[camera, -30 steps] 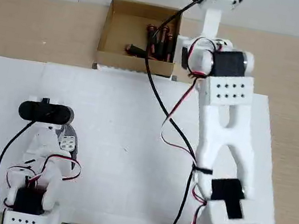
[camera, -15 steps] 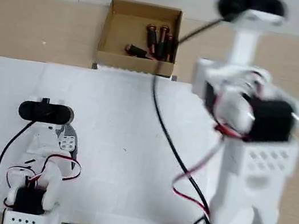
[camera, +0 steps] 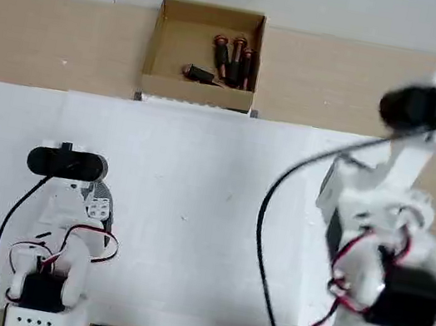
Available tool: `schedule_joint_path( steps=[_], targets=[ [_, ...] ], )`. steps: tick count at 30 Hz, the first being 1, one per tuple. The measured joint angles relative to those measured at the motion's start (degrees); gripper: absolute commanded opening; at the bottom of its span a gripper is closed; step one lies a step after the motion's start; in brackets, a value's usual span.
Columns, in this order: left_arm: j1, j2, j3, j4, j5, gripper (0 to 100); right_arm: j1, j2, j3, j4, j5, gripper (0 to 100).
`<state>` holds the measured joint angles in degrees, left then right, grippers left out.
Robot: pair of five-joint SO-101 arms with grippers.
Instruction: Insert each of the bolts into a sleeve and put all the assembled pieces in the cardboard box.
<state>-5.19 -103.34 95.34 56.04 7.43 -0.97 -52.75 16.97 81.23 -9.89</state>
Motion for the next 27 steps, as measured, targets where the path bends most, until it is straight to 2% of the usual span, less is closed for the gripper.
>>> schedule_joint_path(
  steps=[5, 11, 20, 27],
  targets=[
    [0.00, 0.00, 0.00, 0.00, 0.00, 1, -0.35, -15.65, 26.64, -10.81, 0.09, 0.4],
    [0.00, 0.00, 0.00, 0.00, 0.00, 1, -3.87, -31.56, 50.99, -17.32, 0.35, 0.4],
    [0.00, 0.00, 0.00, 0.00, 0.00, 1, -4.22, -49.76, 69.27, -18.64, 2.81, 0.4],
    [0.00, 0.00, 0.00, 0.00, 0.00, 1, -4.22, -50.37, 75.25, -18.73, 3.78, 0.4]
  ],
)
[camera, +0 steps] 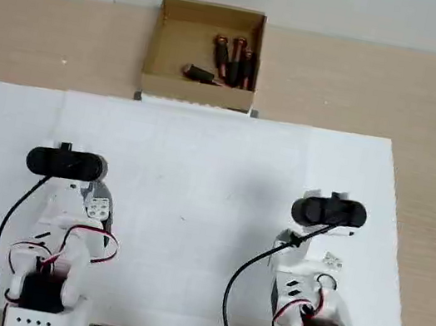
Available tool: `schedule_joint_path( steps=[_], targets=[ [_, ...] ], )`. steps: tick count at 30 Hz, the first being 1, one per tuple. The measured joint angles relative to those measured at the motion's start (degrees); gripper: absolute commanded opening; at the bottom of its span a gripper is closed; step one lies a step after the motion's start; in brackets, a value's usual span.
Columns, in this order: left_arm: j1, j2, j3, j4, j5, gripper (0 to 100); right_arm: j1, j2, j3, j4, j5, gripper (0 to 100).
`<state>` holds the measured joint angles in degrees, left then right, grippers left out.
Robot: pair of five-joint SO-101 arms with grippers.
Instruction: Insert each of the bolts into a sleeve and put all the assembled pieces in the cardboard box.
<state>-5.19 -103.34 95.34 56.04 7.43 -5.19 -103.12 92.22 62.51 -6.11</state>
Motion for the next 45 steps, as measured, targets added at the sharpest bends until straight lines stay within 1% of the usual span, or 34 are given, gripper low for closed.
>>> schedule_joint_path(
  steps=[13, 45],
  targets=[
    [0.00, 0.00, 0.00, 0.00, 0.00, 1, 0.00, -0.09, 2.99, -3.52, 0.00, 0.4],
    [0.00, 0.00, 0.00, 0.00, 0.00, 1, 0.00, -0.09, 2.99, -3.52, 0.00, 0.4]
  ],
)
